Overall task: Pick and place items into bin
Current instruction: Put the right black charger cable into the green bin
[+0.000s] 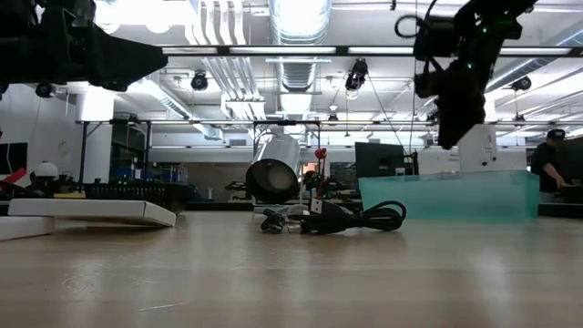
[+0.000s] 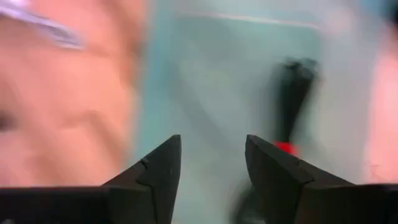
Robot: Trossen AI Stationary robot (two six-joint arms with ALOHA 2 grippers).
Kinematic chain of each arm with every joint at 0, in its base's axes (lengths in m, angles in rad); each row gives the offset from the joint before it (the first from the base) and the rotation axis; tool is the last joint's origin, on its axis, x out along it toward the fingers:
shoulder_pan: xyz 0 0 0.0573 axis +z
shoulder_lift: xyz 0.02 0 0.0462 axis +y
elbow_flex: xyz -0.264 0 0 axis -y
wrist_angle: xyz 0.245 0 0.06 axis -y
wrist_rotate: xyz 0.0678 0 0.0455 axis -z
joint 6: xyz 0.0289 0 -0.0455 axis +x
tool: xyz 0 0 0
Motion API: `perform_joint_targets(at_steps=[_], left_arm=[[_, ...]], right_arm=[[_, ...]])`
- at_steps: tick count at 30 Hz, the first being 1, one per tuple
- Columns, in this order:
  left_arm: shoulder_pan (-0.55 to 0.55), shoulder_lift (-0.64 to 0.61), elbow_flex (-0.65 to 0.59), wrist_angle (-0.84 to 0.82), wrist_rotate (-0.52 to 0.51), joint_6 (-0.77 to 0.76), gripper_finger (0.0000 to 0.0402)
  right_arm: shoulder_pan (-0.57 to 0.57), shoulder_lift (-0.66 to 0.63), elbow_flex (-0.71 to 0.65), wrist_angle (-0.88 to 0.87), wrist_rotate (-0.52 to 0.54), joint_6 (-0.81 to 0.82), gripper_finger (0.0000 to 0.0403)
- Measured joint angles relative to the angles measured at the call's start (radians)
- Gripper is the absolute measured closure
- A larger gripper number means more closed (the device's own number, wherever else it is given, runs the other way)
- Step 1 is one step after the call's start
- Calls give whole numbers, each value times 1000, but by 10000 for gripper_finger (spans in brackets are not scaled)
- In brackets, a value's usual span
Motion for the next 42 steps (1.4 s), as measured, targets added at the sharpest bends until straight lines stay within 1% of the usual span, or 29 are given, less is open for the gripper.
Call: perform_joint_targets(at_steps=[2, 4, 9, 13, 16, 19, 22, 25, 27, 28, 32, 35, 38, 42], left_arm=[[0, 0, 0, 0, 0, 0, 210], [0, 0, 0, 0, 0, 0, 210], [0, 0, 0, 0, 0, 0, 210], [0, 0, 0, 0, 0, 0, 210], [0, 0, 0, 0, 0, 0, 210], [0, 0, 0, 0, 0, 0, 210], [0, 0, 0, 0, 0, 0, 210], [0, 0, 0, 0, 0, 0, 210], [0, 0, 0, 0, 0, 0, 210], [0, 0, 0, 0, 0, 0, 210], [0, 0, 0, 0, 0, 0, 210], [0, 0, 0, 0, 0, 0, 210], [0, 0, 0, 0, 0, 0, 210], [0, 0, 0, 0, 0, 0, 210]], right_arm=[[39, 0, 22, 5, -73, 18, 232], [94, 0, 33, 37, -108, 22, 232], [287, 0, 23, 182, -112, 4, 239], [471, 7, 5, 240, -107, -38, 244], [588, 38, 1, 269, -103, -36, 249], [678, 89, 1, 307, -40, -27, 253], [748, 163, 0, 344, 99, -37, 252], [789, 241, 1, 375, 243, -34, 239], [799, 289, 1, 402, 294, -49, 222], [800, 310, 1, 418, 302, -53, 213], [799, 376, 1, 480, 296, -48, 176], [799, 411, 1, 517, 238, -78, 155], [799, 437, 1, 540, 229, -81, 142], [799, 468, 2, 583, 235, -82, 136]])
